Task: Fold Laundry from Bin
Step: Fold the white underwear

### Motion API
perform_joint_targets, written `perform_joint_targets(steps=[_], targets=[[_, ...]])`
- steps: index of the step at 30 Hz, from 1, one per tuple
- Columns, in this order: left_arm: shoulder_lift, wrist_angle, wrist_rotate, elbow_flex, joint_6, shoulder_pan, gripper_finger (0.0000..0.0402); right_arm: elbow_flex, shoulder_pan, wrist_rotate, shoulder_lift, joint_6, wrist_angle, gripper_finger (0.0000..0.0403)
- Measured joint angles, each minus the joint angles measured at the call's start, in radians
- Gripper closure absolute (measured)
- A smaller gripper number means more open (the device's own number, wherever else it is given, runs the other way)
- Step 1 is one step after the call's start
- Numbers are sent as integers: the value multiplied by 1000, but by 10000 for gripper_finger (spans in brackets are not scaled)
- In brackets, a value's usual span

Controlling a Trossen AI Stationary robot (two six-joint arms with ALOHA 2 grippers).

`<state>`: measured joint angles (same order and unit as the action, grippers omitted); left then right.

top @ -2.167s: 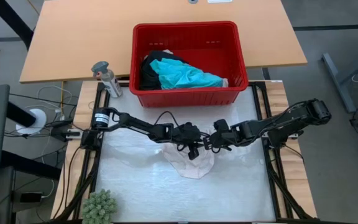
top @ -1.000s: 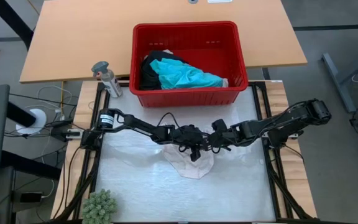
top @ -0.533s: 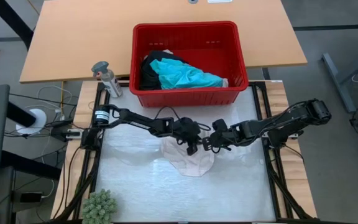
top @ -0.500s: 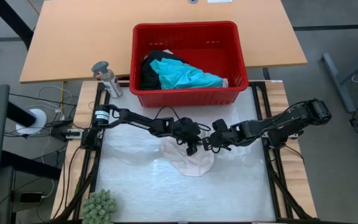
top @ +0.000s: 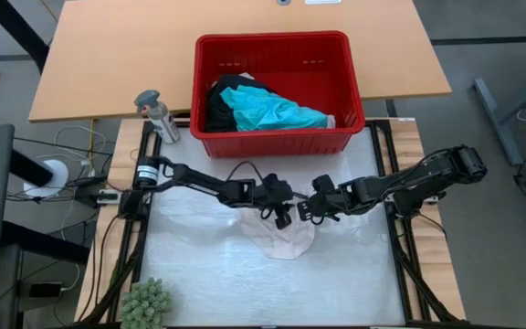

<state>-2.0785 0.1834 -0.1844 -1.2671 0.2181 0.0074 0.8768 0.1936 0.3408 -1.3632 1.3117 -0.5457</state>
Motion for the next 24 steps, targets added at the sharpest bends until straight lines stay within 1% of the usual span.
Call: perform_joint_targets(steps=[1,4,7,9,11,13,17,24], targets=[[0,9,-7,0,3,-4,299,0,0,0,0,0,0,381],[0,66,18,0,26,-12,299,0,0,0,0,0,0,381],[-16,97,-3,0,37,-21,299,0,0,0,0,-4,0,381],[-36,121,25,0,40,-23,299,0,0,0,0,-8,1,381],[-57,158,81,0,74,-23,299,0,0,-1,0,-11,2,381],[-74,162,108,0,101,-23,299,0,1,-1,0,-11,1,381],[-85,148,119,0,94,-23,299,0,1,-1,0,-11,0,381],[-17,66,126,0,54,-7,299,1,0,2,0,1,-27,380]])
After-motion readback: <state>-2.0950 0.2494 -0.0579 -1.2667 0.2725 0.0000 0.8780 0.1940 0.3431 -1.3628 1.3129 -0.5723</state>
